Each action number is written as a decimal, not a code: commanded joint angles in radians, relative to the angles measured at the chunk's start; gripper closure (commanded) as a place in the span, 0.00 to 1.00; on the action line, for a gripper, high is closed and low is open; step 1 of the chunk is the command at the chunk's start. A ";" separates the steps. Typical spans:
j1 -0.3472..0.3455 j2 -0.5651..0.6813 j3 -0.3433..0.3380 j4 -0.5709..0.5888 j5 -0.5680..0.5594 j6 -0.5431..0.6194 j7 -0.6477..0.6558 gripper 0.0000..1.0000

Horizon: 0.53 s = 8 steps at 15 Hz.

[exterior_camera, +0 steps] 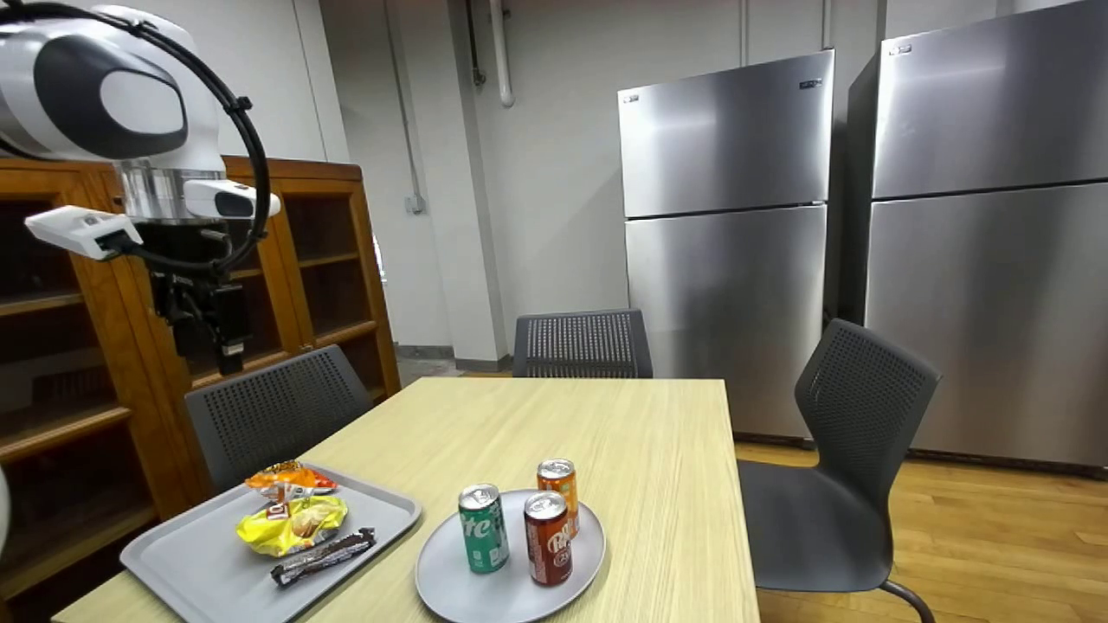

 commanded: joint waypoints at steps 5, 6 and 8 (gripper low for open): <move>-0.001 0.140 0.042 0.012 -0.002 0.098 0.130 0.00; 0.002 0.160 0.044 0.013 0.000 0.106 0.141 0.00; 0.006 0.197 0.050 0.015 0.002 0.125 0.161 0.00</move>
